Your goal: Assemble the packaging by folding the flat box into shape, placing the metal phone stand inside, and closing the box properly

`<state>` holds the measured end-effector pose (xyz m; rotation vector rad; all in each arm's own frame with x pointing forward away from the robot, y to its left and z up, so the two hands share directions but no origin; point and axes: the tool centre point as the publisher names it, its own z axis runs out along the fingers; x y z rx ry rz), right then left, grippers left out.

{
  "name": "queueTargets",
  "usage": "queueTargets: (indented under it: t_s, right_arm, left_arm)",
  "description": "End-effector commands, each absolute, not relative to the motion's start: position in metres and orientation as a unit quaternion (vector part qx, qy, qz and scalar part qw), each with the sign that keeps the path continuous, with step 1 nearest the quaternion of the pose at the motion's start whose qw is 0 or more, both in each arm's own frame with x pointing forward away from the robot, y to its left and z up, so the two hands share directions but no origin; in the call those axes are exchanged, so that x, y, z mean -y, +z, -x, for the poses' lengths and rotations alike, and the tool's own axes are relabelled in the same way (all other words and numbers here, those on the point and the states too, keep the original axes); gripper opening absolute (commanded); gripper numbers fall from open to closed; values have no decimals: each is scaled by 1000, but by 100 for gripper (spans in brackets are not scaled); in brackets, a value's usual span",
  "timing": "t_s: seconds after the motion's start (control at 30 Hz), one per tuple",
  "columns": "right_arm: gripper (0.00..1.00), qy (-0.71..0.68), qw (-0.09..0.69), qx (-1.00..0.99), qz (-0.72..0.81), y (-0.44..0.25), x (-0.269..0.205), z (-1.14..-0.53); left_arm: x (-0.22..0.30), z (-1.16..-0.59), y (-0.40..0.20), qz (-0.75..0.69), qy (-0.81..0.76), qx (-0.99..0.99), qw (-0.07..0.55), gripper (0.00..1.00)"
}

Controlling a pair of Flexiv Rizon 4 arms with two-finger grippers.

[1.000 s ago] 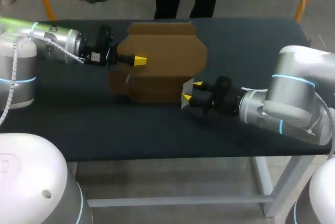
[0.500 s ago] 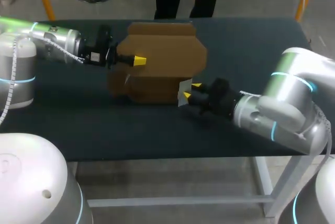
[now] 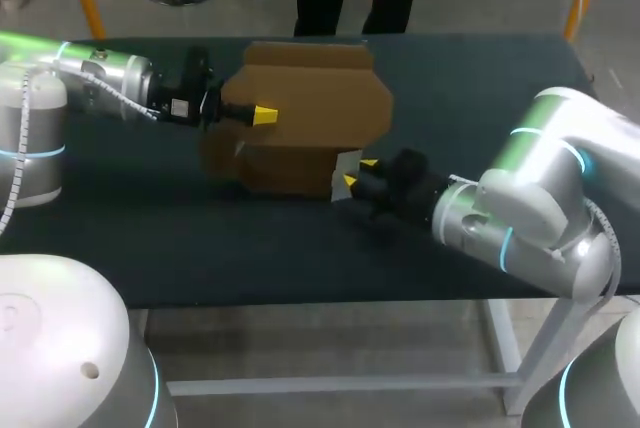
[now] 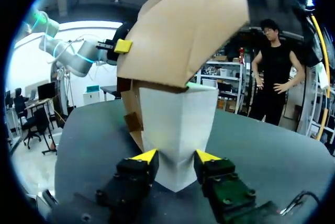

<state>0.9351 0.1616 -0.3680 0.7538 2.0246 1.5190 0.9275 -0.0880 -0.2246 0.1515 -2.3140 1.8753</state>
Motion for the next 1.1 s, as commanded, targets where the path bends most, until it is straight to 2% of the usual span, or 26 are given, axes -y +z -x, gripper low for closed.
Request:
queueTargets:
  t_s: [0.03,0.77,1.1]
  right_arm:
    - [49,503,364,-693,-365,-366,-174,-937]
    - [47,471,414,-648,-433,-369,-165,-954]
    - [40,467,429,-632,-445,-371,-160,-960]
  left_arm:
    - [92,-928,-228,-50,626,774,81,0]
    - [92,-928,-228,-50,626,774,81,0]
    - [92,-928,-228,-50,626,774,81,0]
